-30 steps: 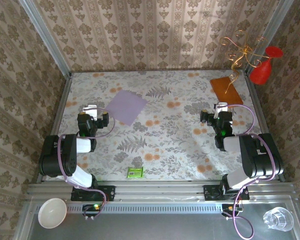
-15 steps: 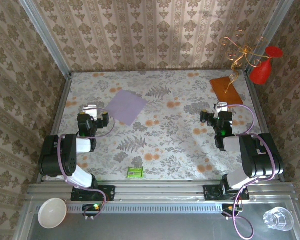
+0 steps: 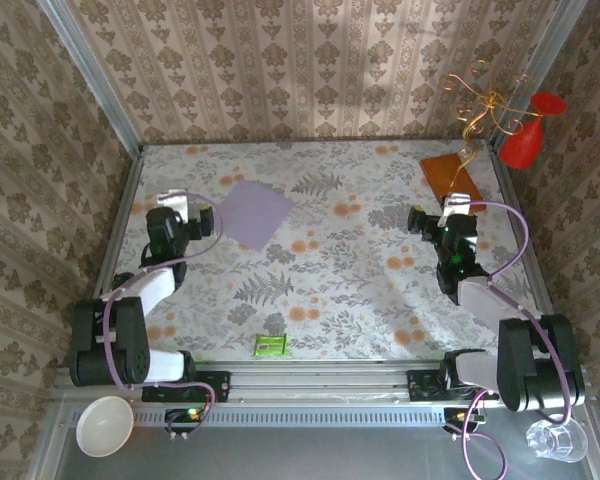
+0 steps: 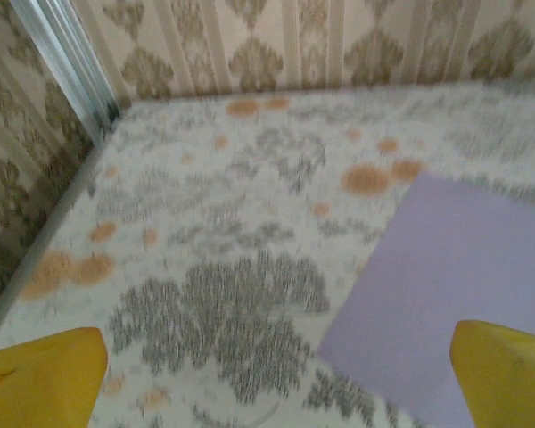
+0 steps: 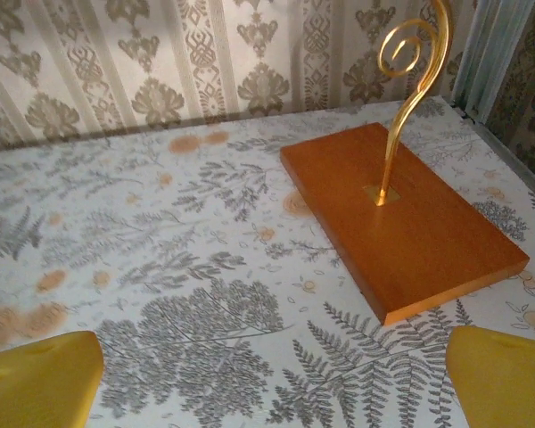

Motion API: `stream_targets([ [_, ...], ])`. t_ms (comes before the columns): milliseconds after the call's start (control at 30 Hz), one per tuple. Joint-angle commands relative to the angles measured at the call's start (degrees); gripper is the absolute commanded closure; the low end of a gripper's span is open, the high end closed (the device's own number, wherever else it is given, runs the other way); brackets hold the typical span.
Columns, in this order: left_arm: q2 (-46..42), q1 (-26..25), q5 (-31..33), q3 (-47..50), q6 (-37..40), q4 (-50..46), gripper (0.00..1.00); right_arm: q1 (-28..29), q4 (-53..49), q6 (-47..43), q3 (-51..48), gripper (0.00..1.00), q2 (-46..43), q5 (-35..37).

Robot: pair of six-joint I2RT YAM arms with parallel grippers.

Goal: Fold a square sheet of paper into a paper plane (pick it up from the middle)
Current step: Move the square sheet of paper to the center of the table.

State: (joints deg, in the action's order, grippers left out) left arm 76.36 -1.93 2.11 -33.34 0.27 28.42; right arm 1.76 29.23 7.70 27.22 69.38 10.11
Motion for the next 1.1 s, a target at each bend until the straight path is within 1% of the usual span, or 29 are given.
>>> stream_targets([
  [0, -2.7, -0.9, -1.1, -4.8, -8.5, -13.0, 0.0, 1.9, -13.3, 5.4, 2.5, 0.0, -3.4, 2.2],
  [100, -1.8, -1.2, -3.6, -12.4, -18.2, -24.7, 0.0, 3.2, -22.0, 11.7, 6.0, 0.0, -5.1, 1.7],
  [167, 0.7, -1.8, -6.2, -17.4, -21.9, -31.2, 0.01, 4.0, -26.7, 13.5, 8.9, 0.0, -4.5, 0.9],
  [233, 3.9, -2.9, -10.2, -21.9, -22.2, -36.6, 0.01, 4.4, -32.5, 18.8, 12.5, 0.0, -2.8, 2.6],
  [267, 5.5, -3.9, -10.8, -23.4, -22.5, -37.8, 0.01, 4.3, -35.5, 21.8, 14.5, 0.0, -1.2, 2.0],
  [300, 6.8, -4.9, -11.3, -24.2, -23.1, -37.8, 0.01, 4.4, -36.8, 22.8, 16.0, 0.0, 0.4, -0.9],
  [367, 9.4, -6.8, -12.5, -25.0, -25.5, -36.4, 0.01, 4.8, -36.5, 24.7, 17.4, 0.0, 3.5, -6.5],
  [433, 12.6, -8.2, -13.5, -26.4, -29.7, -35.9, 0.02, 5.9, -35.0, 26.1, 18.0, 0.0, 6.4, -10.1],
  [567, 20.9, -10.3, -16.0, -30.8, -37.8, -35.8, 0.12, 8.4, -33.1, 27.9, 19.8, 0.0, 10.0, -13.0],
  [633, 24.4, -11.0, -17.5, -33.4, -40.0, -35.6, 0.16, 9.5, -33.4, 28.4, 20.9, 0.0, 12.7, -13.2],
  [700, 28.0, -11.7, -17.2, -36.5, -41.6, -36.7, 0.21, 10.2, -33.8, 28.3, 22.0, 0.02, 13.9, -13.6],
  [833, 34.1, -12.1, -15.2, -42.8, -43.0, -40.0, 0.31, 10.8, -33.8, 28.3, 23.0, 0.05, 15.5, -14.9],
  [867, 35.5, -12.5, -14.4, -44.6, -43.0, -41.1, 0.36, 11.0, -33.9, 28.5, 23.2, 0.06, 15.8, -15.1],
  [933, 38.5, -13.0, -12.7, -48.0, -42.9, -43.9, 0.41, 11.1, -33.8, 28.6, 23.5, 0.06, 16.4, -15.5],
  [1067, 43.4, -14.0, -11.8, -53.6, -41.6, -47.5, 0.55, 11.2, -34.9, 28.5, 24.0, 0.08, 17.0, -15.7],
])
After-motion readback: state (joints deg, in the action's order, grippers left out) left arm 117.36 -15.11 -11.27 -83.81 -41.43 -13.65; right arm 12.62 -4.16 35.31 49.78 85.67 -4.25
